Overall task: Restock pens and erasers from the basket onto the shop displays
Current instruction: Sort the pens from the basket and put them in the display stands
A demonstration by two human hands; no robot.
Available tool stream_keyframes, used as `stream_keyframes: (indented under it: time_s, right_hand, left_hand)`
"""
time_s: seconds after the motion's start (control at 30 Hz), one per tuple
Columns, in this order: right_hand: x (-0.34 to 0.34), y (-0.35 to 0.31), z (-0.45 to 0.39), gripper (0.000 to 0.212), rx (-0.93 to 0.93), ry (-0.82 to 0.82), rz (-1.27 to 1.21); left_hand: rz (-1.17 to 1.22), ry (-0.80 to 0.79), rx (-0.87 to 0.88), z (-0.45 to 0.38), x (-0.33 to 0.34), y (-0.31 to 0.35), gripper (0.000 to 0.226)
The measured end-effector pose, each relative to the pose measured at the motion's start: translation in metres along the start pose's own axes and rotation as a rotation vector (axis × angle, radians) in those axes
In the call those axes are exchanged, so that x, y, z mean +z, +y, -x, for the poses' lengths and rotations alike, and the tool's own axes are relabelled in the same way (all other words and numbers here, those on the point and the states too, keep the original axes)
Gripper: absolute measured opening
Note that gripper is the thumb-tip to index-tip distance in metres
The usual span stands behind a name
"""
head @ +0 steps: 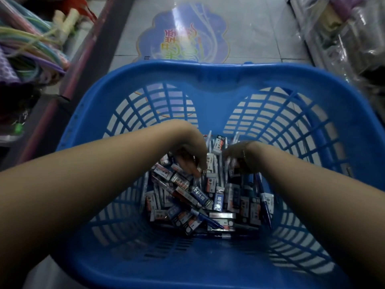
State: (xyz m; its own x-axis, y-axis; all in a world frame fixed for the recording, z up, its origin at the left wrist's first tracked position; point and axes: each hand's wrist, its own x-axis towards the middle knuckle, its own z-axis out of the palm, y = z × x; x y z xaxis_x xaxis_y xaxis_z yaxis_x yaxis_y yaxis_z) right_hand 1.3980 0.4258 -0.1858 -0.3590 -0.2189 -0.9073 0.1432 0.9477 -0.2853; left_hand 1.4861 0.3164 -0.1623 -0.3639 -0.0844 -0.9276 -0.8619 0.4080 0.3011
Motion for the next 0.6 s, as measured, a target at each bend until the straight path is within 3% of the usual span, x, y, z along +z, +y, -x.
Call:
stream_keyframes:
  time_s: [0.07, 0.2, 0.33, 0.4, 0.53, 0.6]
  right_hand:
    - [-0.019, 0.005, 0.0, 0.031, 0.055, -0.103, -0.032]
    - [-0.038, 0.005, 0.01, 0.022, 0.025, -0.096, -0.185]
    - [-0.032, 0.012, 0.015, 0.016, -0.068, -0.181, -0.371]
    - [-0.027, 0.01, 0.021, 0.013, -0.076, -0.16, -0.397]
    - [-0.028, 0.01, 0.027, 0.027, -0.142, 0.201, 0.156]
    - [-0.033, 0.013, 0.032, 0.033, -0.16, 0.228, 0.335]
  left_hand:
    - [0.166, -0.049, 0.062, 0.001, 0.0, 0.001, 0.013]
    - [0.446, -0.087, 0.189, -0.006, 0.016, 0.007, 0.016]
    - [0.44, -0.1, 0.28, -0.013, 0.033, 0.014, 0.028]
    - [0.401, -0.066, 0.331, -0.016, 0.045, 0.02, 0.024]
    - [0.278, -0.095, 0.471, -0.017, 0.062, 0.034, 0.023]
    - [0.054, -0.05, 0.584, -0.019, 0.06, 0.039, 0.022]
